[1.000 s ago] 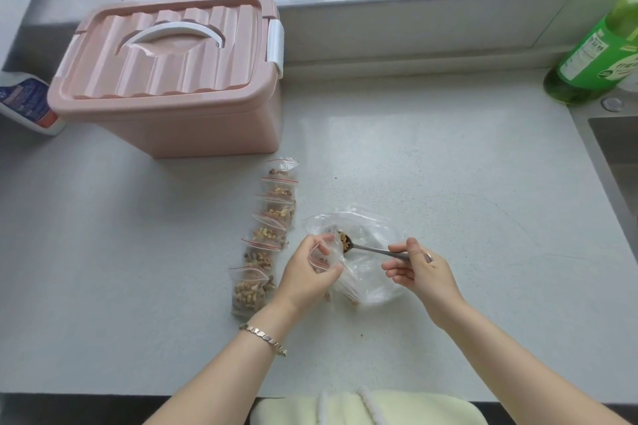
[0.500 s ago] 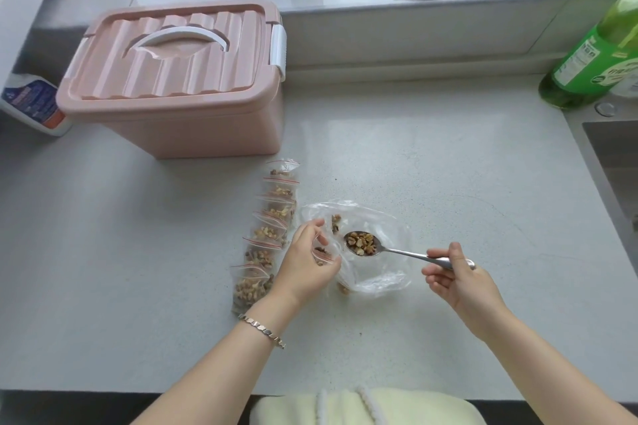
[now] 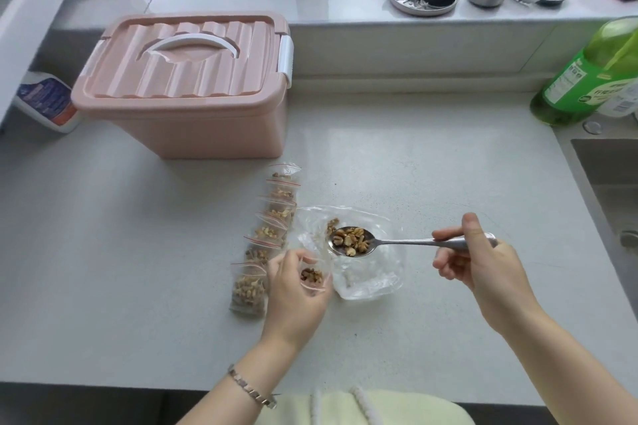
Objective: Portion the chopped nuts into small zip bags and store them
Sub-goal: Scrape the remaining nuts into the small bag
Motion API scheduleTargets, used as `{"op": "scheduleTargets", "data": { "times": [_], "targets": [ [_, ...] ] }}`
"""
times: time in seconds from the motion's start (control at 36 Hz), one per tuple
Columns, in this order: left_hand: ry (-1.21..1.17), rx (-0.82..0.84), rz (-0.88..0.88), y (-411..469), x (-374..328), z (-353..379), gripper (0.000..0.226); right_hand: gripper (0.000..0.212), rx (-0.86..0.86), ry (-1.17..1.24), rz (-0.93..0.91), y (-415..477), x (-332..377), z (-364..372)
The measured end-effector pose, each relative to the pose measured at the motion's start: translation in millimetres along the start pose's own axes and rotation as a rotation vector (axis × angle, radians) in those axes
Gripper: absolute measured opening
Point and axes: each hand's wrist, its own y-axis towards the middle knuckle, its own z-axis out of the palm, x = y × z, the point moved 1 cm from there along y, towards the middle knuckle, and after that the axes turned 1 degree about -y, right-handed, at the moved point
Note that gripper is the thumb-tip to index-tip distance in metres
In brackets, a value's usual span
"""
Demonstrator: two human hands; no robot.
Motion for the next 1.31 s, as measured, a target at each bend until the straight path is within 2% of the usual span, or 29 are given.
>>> {"op": "scheduleTargets", "data": {
  "times": [0.14, 0.25, 0.42, 0.5, 0.67, 0.75, 0.81, 0.92, 1.06, 1.17, 1.31],
  "targets": [
    [0.087, 0.116, -0.027, 2.2, -6.8, -2.9, 0.023, 0.048, 0.067, -0.050, -0.046, -13.4, 17.0, 12.6],
    [0.166, 0.104, -0.032, 4.0, -12.7, -2.7, 0.024, 0.047, 0.103, -0.116, -0.105, -22.6, 26.6, 21.2],
    [0.207, 0.135, -0.005, 2.2, -13.1, 1.4, 0.028, 0.046, 0.131, -0.284, -0.289, -38.9, 29.5, 34.2],
    [0.233, 0.117, 0.035, 0.8, -13.2, 1.4, 0.030, 0.047, 0.133, -0.436, -0.449, -44.9, 23.8, 38.1],
    [0.233, 0.066, 0.074, 1.2, -9.3, 2.6, 0.025, 0.054, 0.223, -0.799, -0.902, -55.1, 22.9, 38.8],
    [0.207, 0.074, 0.052, 2.5, -3.8, 1.5, 0.023, 0.053, 0.182, -0.789, -0.997, -51.7, 25.5, 32.6],
    [0.161, 0.088, 0.023, 2.8, -0.3, 0.1, 0.022, 0.048, 0.122, -0.694, -0.923, -43.9, 25.4, 24.8],
    [0.087, 0.114, 0.010, 4.4, 5.5, -0.6, 0.025, 0.043, -0.031, -0.465, -0.591, -18.3, 8.2, 10.3],
    [0.008, 0.276, -0.049, 10.3, 1.6, 5.7, 0.028, 0.038, -0.043, -0.253, -0.263, 12.9, -36.1, 4.2],
    [-0.044, 0.275, -0.144, 21.6, 1.4, 9.4, 0.022, 0.032, -0.035, -0.154, -0.195, 28.1, -61.2, 12.7],
    [-0.072, 0.241, -0.154, 37.4, 0.9, 8.2, 0.024, 0.024, -0.013, -0.170, -0.198, 44.1, -69.2, 27.1]
  ]
}}
